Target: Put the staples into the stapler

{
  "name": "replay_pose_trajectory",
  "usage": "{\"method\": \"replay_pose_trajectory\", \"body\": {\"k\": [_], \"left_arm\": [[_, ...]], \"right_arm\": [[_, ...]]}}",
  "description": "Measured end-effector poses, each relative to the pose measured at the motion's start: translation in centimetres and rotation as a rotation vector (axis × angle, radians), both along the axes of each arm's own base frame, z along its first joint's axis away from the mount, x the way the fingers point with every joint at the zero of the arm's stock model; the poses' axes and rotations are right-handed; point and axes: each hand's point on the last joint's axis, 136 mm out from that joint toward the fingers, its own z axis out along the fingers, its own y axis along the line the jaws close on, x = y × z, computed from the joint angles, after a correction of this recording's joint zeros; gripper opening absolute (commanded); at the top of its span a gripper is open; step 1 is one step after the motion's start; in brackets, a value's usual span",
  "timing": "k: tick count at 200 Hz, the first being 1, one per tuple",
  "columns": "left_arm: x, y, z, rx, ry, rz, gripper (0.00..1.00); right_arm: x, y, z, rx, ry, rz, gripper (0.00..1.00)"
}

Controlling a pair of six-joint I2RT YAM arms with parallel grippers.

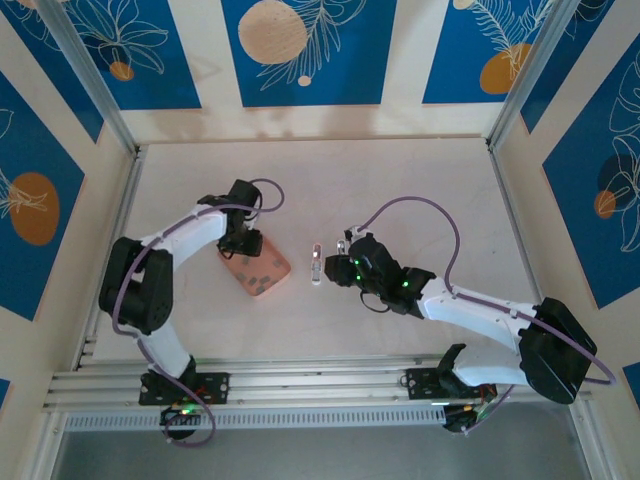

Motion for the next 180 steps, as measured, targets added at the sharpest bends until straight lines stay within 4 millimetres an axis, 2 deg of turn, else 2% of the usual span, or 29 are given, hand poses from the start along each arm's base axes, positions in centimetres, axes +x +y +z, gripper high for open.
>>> {"method": "replay_pose_trajectory", "body": {"k": [111,180], "left_arm": [[0.2,0.3,-4.0,0.068,0.105,0.003,0.38],[0.6,0.1,-4.3,0.074,0.107,-0.001,0.26]], "right_arm": [[-0.3,-0.3,-1.0,-0.009,0.014,0.004,0.37],[-0.2,-0.5,-1.0,-0.009,0.015,-0.003,0.37]]}}
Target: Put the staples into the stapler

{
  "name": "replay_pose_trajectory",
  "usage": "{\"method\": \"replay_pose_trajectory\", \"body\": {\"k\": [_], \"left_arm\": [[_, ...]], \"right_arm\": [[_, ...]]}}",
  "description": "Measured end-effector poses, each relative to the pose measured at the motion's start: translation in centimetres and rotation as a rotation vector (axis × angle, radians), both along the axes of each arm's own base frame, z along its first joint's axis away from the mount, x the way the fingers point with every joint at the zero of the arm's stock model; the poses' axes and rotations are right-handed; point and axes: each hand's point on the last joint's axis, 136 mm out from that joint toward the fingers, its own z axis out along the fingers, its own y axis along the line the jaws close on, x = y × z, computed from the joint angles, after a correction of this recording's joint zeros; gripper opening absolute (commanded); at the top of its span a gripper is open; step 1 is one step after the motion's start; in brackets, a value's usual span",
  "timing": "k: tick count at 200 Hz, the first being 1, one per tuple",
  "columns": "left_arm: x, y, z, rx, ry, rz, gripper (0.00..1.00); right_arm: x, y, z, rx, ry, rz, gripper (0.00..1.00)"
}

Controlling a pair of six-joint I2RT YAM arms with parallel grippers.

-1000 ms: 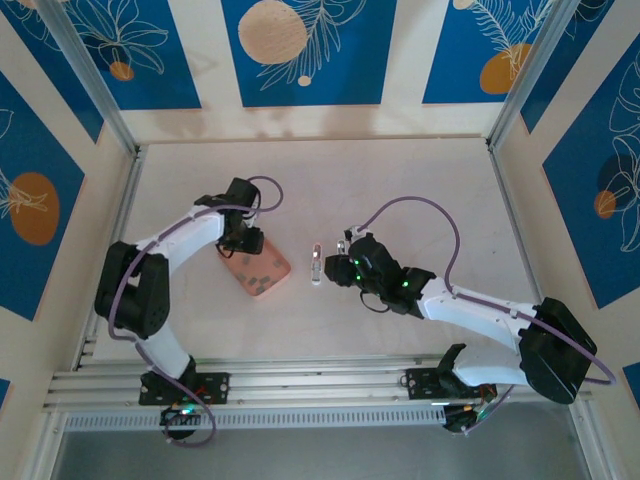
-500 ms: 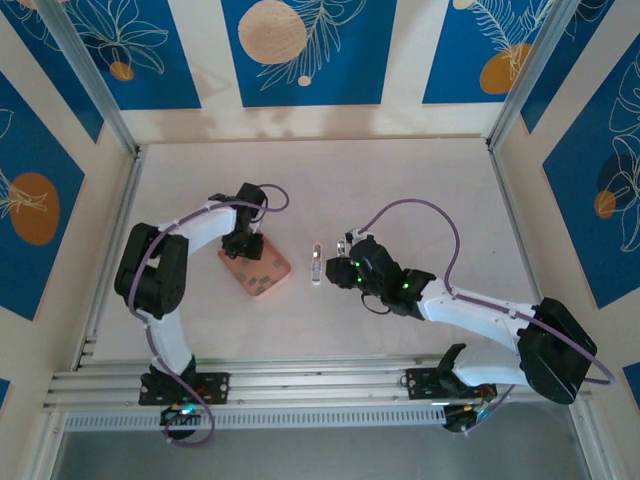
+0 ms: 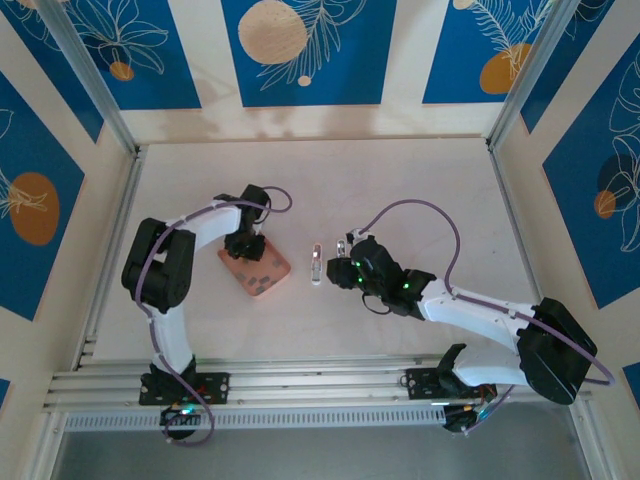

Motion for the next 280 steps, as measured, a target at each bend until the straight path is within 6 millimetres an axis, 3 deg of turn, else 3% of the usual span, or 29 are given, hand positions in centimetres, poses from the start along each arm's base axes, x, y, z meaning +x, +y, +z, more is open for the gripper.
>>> {"method": "replay_pose_trajectory", "body": {"k": [125,185,225,256,280], "left_arm": [[0.1,0.1,0.4,0.011,-0.020,-0.019,0.15],[0.2,-0.3,2.7,0.006,-0.079,-0.031,0.16],[-0.9,-3.2,6.0,-0.029,-0.137,-0.084,0.17],[-3.1,-7.3,8.4,-0.080,-0.186,-0.157,0.17],[-5.4,-10.6,8.5,-0.115,-0.180,-0.210,0.17]], "right_arm": [[0.1,-0.3,-0.4,0.007,0.010,-0.003,0.37],[0.6,-1.1,0.7,0.042,-0.007,-0.021,0.37],[1.4,-3.9,1.0,0.073,-0.003,-0.083,0.37],[2.5,-7.9,1.4,0.091,0.013,-0.182,0.37],[2.9,-10.8,0.6,0.090,0.063,-0.258,0.37]]}}
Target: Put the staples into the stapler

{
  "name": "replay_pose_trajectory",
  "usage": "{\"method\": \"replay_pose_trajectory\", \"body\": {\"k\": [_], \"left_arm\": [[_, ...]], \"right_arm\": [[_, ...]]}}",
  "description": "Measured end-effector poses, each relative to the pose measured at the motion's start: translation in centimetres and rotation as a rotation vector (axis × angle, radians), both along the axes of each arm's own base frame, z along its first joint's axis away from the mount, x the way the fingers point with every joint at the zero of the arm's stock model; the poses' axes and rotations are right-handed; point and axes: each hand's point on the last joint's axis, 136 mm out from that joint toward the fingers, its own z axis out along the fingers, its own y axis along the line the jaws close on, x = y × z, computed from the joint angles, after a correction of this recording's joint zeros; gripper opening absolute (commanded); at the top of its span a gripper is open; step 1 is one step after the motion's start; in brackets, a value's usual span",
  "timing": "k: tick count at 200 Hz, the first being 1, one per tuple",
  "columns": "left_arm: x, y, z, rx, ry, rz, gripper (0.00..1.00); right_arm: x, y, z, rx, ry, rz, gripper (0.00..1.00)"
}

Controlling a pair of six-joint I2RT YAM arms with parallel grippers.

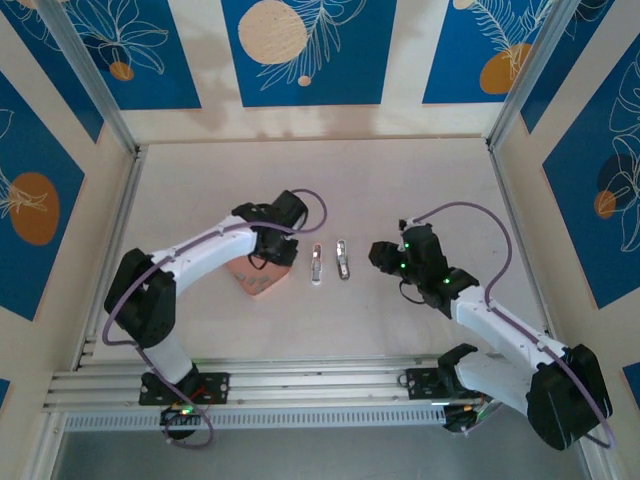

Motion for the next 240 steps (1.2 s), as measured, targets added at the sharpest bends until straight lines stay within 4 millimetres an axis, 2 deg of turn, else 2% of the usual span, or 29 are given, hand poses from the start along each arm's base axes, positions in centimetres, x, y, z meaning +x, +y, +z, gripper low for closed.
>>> {"method": "replay_pose_trajectory", "body": {"k": [22,45,58,93,110,142,199,240], "left_arm": [[-2.5,-2.9,-0.3,-0.034,0.021,-0.043,0.17],[-4.5,-5.7,-0.9,-0.067,0.045,-0.086,0.17],[-5.5,-7.0,-1.9,-0.066,0.072,-0.111,0.17],[-6.4,-10.8,-4.7,-0.036,0.122,-0.184,0.17],[-6.5,-12.2,-5.4,-0.040,0.133,-0.217,0.17],[-6.7,-13.6,-6.3,-0.038,0.148,-0.256,0.18],[-7.1,-14.5,-7.8,-0.034,0.187,-0.279,0.18],[-7.4,-15.2,-7.7,-0.054,0.199,-0.288,0.19]], "right_arm": [[-0.2,-2.3,-1.1,0.005,0.063,-0.059,0.37],[-0.9,-3.5,-2.0,0.028,0.115,-0.098,0.37],[-1.6,-4.0,-2.7,0.043,0.137,-0.119,0.36],[-3.6,-5.4,-5.3,0.076,0.222,-0.185,0.37],[-4.1,-5.8,-5.7,0.093,0.236,-0.214,0.37],[-4.4,-6.0,-5.1,0.125,0.215,-0.237,0.36],[-4.8,-6.2,-5.0,0.137,0.228,-0.254,0.36],[-4.9,-6.2,-5.1,0.138,0.232,-0.256,0.36]]}}
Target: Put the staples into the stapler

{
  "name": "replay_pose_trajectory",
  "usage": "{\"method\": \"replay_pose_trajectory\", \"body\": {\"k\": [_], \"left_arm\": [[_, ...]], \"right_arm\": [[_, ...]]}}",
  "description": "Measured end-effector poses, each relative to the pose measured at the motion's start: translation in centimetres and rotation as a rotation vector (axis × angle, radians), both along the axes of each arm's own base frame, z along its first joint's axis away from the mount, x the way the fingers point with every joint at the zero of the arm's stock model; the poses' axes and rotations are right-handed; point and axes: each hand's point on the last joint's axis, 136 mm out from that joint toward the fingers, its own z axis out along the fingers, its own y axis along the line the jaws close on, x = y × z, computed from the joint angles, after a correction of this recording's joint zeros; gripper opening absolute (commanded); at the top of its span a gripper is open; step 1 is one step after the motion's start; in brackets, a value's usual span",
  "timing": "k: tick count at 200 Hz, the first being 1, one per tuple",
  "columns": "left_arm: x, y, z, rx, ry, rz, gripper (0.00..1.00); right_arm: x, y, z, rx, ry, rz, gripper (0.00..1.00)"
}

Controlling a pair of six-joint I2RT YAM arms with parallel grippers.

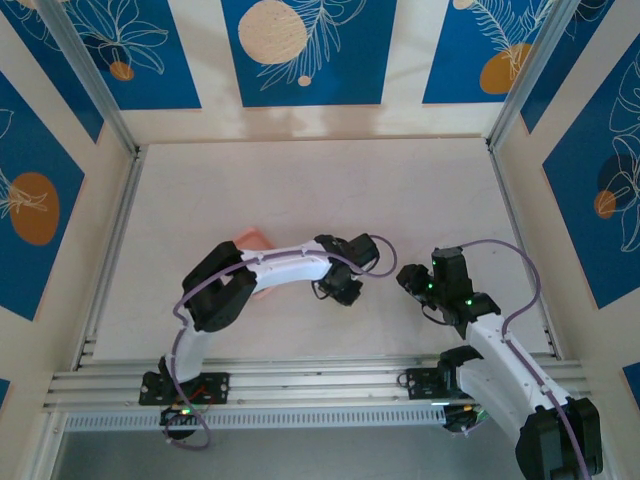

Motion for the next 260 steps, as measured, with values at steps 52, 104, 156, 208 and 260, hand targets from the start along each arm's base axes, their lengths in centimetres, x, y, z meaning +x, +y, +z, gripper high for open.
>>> {"method": "replay_pose_trajectory", "body": {"k": [52,104,156,208,260], "left_arm": [[0.4,-1.6,0.2,-0.038,0.001,-0.008,0.19],[0.1,-2.0,-0.5,-0.041,0.013,-0.018,0.31],[0.6,-2.5,1.0,-0.081,-0.031,-0.033,0.51],[2.3,-0.2,6.9,-0.219,-0.166,0.028,0.58],[5.9,7.4,8.9,-0.281,-0.317,0.222,0.61]], "right_arm": [[-0.2,-0.1,-0.2,-0.001,0.014,-0.002,0.36],[-0.5,-0.1,-0.5,-0.007,0.029,0.000,0.36],[-1.1,0.6,-0.2,-0.036,0.044,0.033,0.36],[-0.7,3.1,1.6,-0.088,0.053,0.125,0.37],[-0.5,7.3,0.5,-0.194,0.201,0.257,0.40]]}}
